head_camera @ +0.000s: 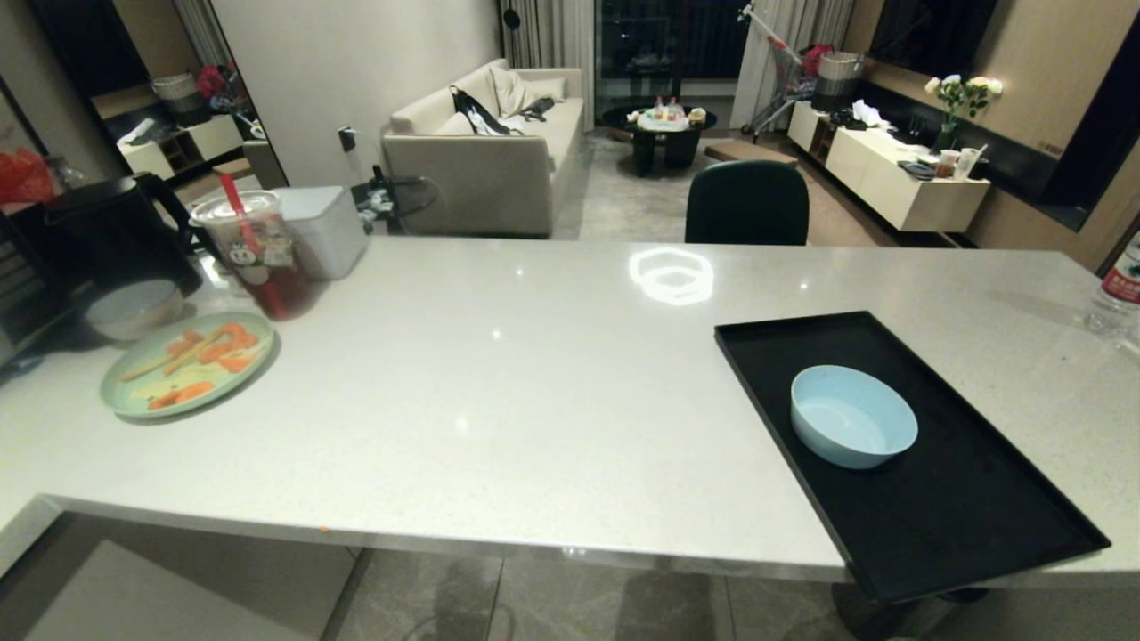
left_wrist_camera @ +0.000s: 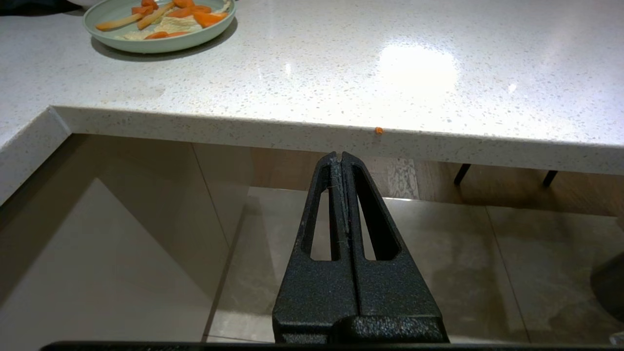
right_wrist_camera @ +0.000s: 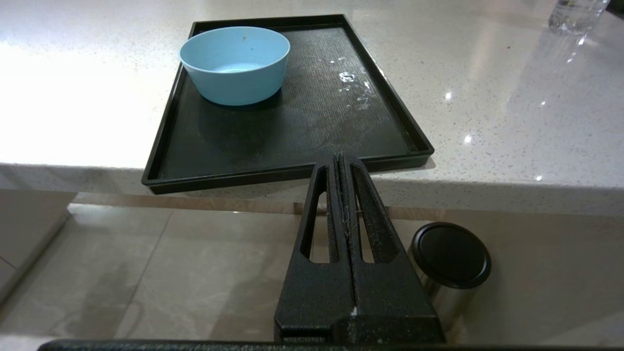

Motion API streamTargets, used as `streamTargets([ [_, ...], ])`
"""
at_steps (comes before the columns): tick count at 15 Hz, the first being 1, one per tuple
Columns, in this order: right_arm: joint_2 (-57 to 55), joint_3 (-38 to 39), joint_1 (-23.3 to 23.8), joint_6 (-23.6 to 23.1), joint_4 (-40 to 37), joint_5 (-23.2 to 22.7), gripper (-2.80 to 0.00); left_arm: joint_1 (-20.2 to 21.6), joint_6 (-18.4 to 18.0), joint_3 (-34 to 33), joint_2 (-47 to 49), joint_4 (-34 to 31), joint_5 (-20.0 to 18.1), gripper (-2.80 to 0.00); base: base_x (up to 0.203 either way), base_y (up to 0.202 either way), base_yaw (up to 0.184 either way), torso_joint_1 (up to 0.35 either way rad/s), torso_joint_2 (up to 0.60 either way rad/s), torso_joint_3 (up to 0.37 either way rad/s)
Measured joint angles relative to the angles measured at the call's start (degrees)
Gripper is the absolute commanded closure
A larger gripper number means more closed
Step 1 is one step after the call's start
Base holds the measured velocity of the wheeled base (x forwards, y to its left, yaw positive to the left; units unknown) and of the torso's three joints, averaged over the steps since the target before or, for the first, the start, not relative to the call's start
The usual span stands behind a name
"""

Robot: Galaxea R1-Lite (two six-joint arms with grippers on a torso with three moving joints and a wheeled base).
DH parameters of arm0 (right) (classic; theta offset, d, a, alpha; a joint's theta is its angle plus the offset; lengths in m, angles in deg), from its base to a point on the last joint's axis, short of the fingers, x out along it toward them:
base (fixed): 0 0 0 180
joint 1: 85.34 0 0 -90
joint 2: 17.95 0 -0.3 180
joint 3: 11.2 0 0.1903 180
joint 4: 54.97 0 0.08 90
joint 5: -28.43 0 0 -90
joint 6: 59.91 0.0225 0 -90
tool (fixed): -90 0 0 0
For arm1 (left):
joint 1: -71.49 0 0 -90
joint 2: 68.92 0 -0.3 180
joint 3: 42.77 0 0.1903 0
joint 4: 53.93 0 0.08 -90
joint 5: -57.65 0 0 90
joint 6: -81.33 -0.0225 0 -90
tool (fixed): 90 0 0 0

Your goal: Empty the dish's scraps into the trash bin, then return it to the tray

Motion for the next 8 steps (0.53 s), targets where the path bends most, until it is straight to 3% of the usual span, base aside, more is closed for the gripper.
streamTargets([
  [8,0.0,0.0,0.0,2.9,0.2,0.1,0.00,0.0,0.0,0.0,0.0,0.0,0.0,0.00,0.000,0.000,0.000,0.000,0.00,0.000],
])
